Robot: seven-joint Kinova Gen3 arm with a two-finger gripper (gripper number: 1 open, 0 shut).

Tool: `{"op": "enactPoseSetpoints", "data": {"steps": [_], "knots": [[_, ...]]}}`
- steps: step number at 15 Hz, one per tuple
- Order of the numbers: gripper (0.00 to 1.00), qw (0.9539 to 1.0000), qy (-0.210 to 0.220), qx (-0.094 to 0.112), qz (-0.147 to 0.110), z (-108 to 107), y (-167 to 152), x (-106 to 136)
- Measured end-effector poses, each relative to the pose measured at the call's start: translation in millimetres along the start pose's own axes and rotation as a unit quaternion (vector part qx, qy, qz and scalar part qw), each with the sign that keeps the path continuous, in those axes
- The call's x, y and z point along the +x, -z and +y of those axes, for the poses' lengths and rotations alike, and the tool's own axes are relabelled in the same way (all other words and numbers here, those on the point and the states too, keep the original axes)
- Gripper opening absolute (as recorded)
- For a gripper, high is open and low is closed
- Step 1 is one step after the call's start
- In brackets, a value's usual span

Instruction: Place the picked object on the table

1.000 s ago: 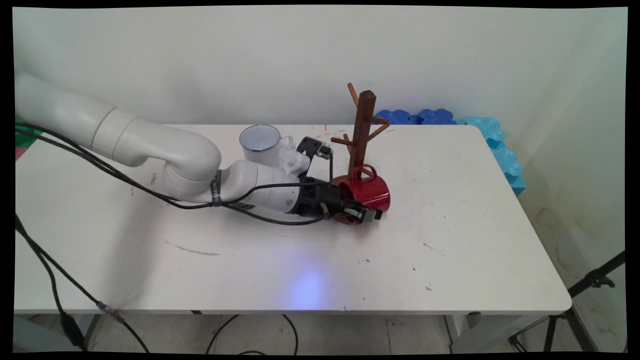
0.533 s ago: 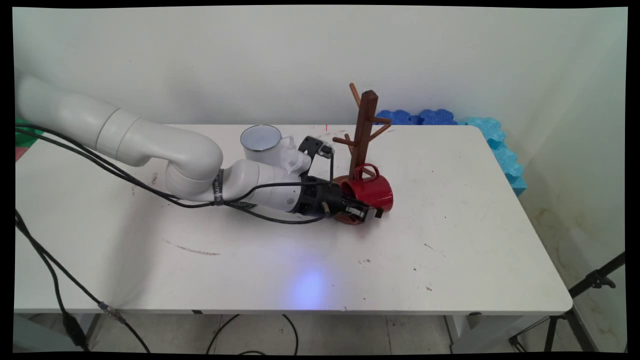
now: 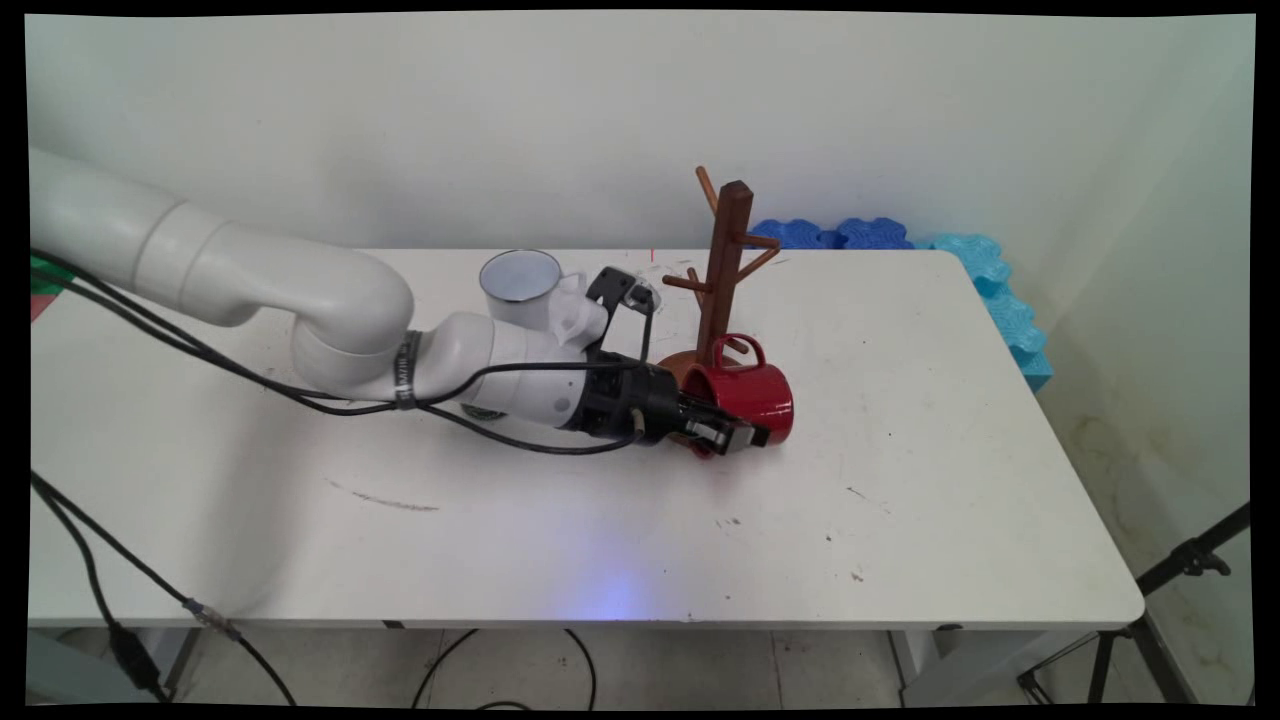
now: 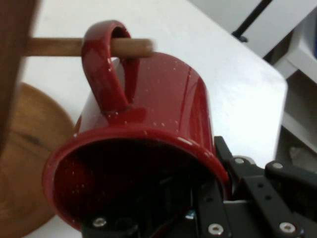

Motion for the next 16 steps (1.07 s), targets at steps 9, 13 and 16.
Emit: {"op": "enactPoseSetpoints", "data": {"steps": [9,13,16], "knots": [[0.0,0.999,-0.031,-0.026,0.02,27,35,14],[0.0,0.9978,-0.053,-0.035,0.021,32,51,19],[0.0,0.9957,-0.081,-0.045,0.007,35,66,24]]}}
